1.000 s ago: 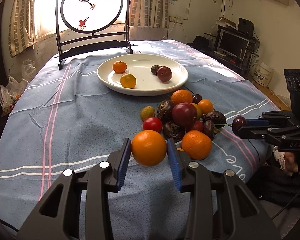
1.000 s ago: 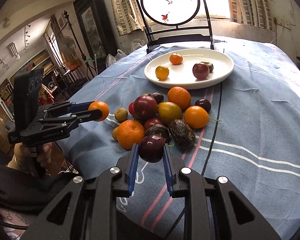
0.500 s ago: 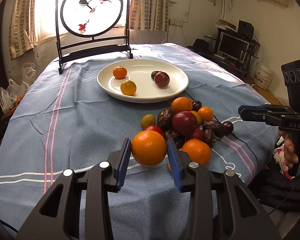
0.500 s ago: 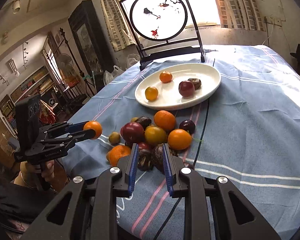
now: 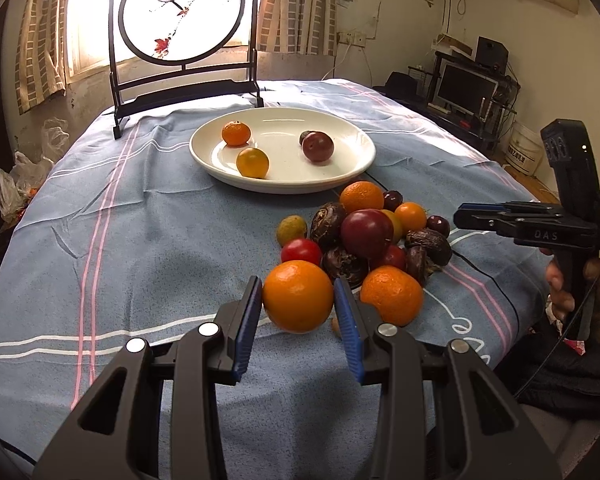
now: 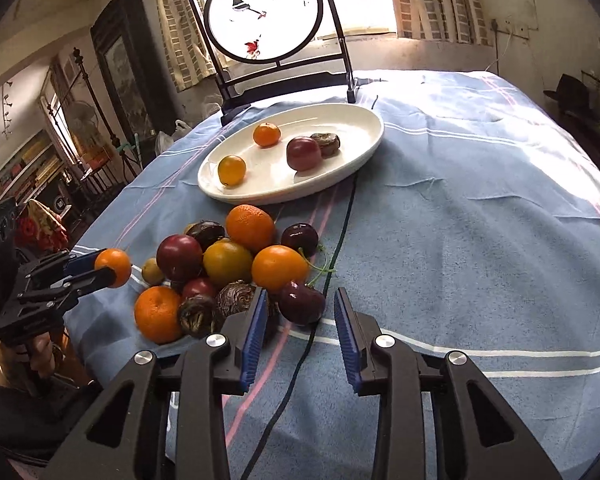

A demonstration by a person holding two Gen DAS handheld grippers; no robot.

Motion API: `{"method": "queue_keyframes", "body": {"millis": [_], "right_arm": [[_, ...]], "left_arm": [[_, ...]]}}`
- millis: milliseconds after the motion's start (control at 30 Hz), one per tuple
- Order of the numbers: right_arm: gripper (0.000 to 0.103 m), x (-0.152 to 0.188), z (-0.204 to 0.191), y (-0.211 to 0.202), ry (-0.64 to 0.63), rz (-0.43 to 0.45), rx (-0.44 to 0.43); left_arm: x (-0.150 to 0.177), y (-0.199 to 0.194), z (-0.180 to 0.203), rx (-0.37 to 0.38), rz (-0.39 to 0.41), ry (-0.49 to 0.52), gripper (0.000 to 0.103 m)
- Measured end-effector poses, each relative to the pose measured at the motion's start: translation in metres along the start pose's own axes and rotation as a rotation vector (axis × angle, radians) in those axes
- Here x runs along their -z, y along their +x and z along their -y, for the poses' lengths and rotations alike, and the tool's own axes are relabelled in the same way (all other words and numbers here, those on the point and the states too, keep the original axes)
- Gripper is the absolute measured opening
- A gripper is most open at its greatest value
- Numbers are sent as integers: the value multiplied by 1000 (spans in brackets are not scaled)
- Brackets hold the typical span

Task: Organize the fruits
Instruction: 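Carry the orange and cherry onto the white plate and open both tools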

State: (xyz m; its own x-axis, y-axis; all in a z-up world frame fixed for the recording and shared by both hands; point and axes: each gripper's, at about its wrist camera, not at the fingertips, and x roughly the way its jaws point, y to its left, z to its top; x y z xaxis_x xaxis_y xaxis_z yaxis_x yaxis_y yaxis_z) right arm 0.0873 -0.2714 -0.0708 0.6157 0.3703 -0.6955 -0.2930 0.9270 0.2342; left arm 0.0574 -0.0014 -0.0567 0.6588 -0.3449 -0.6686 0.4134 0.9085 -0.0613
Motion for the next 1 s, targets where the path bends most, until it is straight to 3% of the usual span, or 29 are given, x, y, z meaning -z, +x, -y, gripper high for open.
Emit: {"method": "queue_keyframes", "body": {"millis": [333, 633, 833, 1000], "right_arm": [[30, 1, 0, 27, 11, -57, 18], [30, -7, 0, -23, 14, 86, -71], [30, -63, 0, -37, -23, 141, -88], [30, -123, -6, -2, -41, 112, -116]], "left_arm": [[2, 0, -6, -5, -4, -14, 36], [-5, -3, -8, 2, 17, -19, 36], [-38, 2, -10, 18, 37, 0, 36], [-91, 30, -16, 35, 49, 5, 36]]}}
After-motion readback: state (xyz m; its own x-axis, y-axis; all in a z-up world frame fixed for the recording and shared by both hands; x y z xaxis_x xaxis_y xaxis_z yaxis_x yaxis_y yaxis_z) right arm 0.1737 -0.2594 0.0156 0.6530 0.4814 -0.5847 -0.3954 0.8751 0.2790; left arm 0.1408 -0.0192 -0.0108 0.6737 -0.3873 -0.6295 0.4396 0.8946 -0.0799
